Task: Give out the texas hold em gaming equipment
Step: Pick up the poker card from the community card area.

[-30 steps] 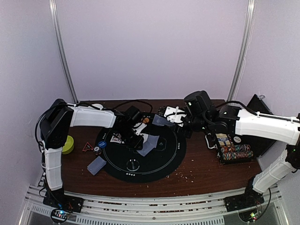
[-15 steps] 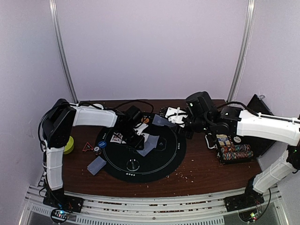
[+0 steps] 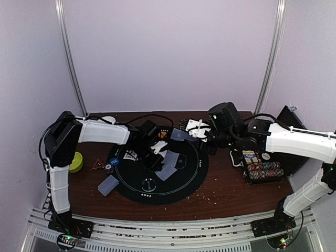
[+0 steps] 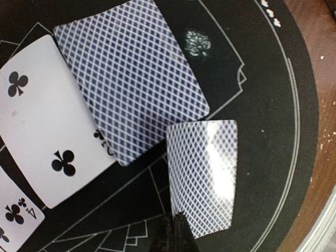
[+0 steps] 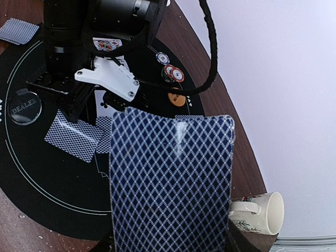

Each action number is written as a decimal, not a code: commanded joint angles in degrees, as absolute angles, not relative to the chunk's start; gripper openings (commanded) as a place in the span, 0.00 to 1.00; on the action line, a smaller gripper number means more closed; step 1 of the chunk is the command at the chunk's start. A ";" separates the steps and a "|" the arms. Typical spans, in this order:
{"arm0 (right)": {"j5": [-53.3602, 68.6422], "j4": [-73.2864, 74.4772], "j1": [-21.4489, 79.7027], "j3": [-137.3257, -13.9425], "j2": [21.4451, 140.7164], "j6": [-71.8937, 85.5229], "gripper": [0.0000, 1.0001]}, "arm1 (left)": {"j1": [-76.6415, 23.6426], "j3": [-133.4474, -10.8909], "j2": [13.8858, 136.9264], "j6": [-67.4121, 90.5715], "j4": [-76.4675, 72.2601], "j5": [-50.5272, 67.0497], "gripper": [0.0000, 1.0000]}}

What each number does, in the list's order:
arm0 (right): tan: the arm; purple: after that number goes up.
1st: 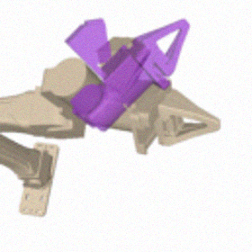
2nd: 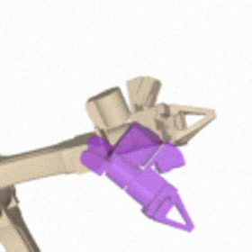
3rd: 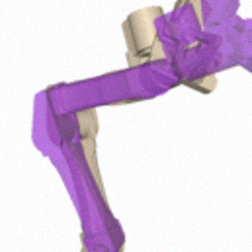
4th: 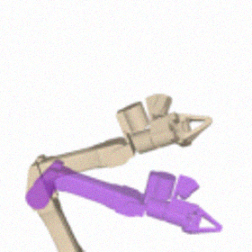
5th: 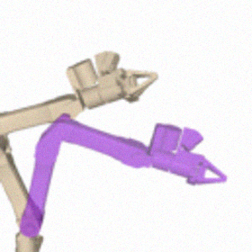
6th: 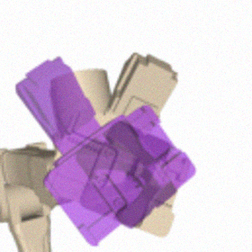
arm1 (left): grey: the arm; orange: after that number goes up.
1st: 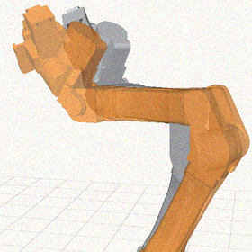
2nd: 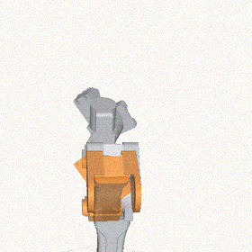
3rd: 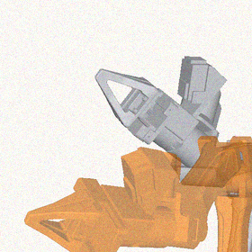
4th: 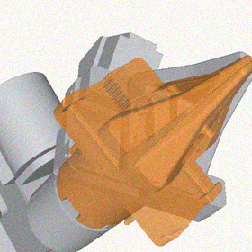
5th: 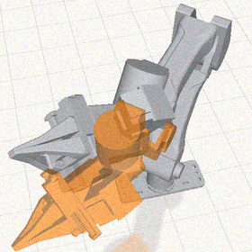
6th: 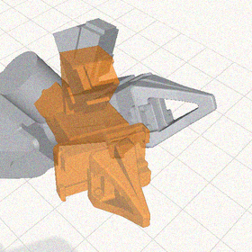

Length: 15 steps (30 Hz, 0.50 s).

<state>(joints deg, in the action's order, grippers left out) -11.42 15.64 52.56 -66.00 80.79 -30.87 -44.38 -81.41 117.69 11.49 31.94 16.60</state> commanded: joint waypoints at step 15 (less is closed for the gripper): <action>-13.03 13.86 50.65 -64.87 78.72 -28.44 0.48 | -44.87 -77.55 112.06 33.52 4.29 27.07 0.00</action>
